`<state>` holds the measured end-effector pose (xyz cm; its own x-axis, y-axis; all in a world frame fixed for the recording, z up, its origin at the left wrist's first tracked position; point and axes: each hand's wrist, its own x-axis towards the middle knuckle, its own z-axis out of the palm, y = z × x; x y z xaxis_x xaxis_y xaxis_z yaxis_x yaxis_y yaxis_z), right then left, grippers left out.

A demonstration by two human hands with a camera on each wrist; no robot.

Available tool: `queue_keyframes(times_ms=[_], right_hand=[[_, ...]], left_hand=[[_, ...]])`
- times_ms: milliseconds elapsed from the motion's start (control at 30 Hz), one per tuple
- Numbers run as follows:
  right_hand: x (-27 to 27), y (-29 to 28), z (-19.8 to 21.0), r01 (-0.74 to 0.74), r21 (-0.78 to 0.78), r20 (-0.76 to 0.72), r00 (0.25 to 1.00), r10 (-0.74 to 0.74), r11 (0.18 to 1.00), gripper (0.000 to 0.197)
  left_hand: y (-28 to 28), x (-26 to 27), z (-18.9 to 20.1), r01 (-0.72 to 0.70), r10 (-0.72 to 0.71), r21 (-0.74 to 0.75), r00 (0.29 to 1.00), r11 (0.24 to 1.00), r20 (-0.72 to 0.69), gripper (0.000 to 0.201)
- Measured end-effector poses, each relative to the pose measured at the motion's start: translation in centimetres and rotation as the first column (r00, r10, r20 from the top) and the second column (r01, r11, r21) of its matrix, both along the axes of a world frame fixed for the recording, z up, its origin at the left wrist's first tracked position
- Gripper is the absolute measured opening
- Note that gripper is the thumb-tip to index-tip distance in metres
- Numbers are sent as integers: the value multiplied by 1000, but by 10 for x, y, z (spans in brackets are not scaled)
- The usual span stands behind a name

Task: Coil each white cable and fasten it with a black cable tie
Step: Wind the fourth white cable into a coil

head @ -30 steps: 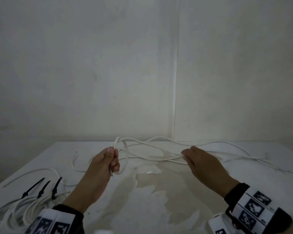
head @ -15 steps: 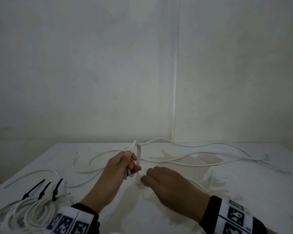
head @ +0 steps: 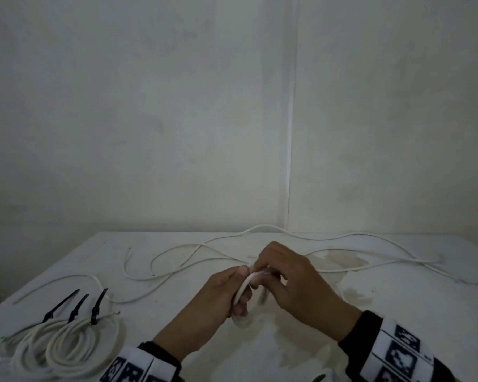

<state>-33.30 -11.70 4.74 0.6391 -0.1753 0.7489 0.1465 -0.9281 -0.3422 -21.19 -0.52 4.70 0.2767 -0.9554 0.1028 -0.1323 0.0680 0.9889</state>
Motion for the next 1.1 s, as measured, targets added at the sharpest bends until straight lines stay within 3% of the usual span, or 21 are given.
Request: queue_keyframes(times_ms=[100, 200, 333, 667, 867, 1100], right_hand=[[-2, -6, 5, 33, 151, -30, 999, -29, 988, 10], [-1, -11, 15, 65, 299, -152, 988, -20, 952, 16], [-2, -17, 27, 99, 391, -232, 973, -6, 915, 15], [5, -29, 25, 130, 466, -152, 986, -65, 875, 20], [8, -34, 2, 134, 520, -115, 990, -87, 843, 24], [7, -55, -8, 125, 553, -111, 991, -76, 823, 17]], left_hand=[[-1, 1, 4, 27, -27, 26, 1000, 999, -10, 37], [-6, 2, 10, 22, -21, 38, 1000, 999, -23, 39], [-13, 2, 19, -12, 16, 56, 998, 998, -68, 39], [-38, 5, 19, -164, 161, 1, 973, 986, 166, 42], [-50, 7, -1, -155, 151, 68, 987, 986, 61, 44], [-67, 8, -9, -116, 112, 71, 992, 991, 60, 44]])
